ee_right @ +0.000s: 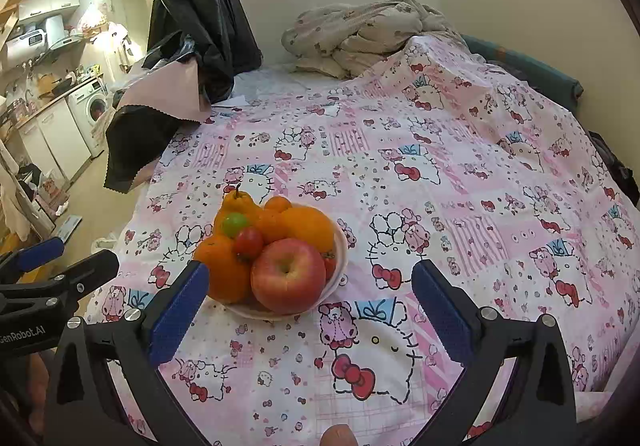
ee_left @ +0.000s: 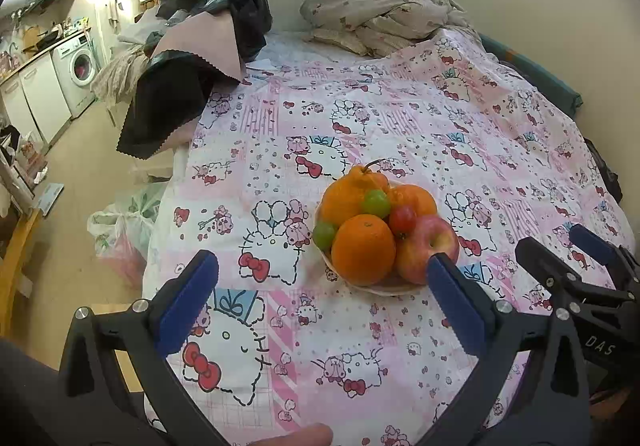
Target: Organize fruits
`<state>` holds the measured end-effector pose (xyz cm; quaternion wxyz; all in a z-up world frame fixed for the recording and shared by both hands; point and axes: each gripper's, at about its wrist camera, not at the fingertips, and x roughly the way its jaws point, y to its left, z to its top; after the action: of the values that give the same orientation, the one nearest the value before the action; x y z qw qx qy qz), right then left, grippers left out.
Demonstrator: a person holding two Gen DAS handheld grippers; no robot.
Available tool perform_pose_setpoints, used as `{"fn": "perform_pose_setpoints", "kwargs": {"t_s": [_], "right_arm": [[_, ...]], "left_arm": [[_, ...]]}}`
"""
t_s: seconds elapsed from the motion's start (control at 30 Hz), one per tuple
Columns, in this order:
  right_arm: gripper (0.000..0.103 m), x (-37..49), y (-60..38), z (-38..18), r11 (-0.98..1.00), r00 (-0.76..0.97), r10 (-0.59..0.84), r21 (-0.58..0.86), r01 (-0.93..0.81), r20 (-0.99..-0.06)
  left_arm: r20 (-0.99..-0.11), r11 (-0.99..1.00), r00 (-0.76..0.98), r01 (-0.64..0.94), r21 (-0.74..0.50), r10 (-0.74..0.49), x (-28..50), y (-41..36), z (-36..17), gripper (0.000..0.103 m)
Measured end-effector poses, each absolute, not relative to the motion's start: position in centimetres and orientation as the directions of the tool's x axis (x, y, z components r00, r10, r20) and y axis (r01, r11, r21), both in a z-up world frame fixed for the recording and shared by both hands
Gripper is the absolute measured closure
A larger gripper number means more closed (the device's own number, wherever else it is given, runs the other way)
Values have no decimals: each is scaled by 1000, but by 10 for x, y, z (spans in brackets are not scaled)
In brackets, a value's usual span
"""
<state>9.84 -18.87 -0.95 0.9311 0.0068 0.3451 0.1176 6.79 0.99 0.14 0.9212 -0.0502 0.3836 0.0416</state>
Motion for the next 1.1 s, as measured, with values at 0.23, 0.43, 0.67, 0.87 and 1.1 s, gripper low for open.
{"fn": "perform_pose_setpoints", "kwargs": {"t_s": [0.23, 0.43, 0.67, 0.87, 1.1], "right_arm": [[0, 98, -191, -9, 973, 734, 223, 98, -210, -641], [0, 98, -190, -9, 972, 736, 224, 95, -213, -639], [0, 98, -190, -9, 972, 736, 224, 93, -215, -638], [0, 98, -190, -9, 972, 736, 224, 93, -215, -639], [0, 99, -190, -9, 973, 735, 221, 91, -214, -640]], "left_arm": [[-711, 991, 702, -118, -59, 42, 69, 9, 1, 0], [-710, 991, 703, -120, -57, 44, 68, 10, 1, 0], [-712, 990, 701, -125, -61, 44, 68, 12, 1, 0], [-709, 991, 704, -124, -59, 46, 68, 12, 1, 0], [-708, 990, 705, -125, -59, 47, 68, 11, 2, 0]]}}
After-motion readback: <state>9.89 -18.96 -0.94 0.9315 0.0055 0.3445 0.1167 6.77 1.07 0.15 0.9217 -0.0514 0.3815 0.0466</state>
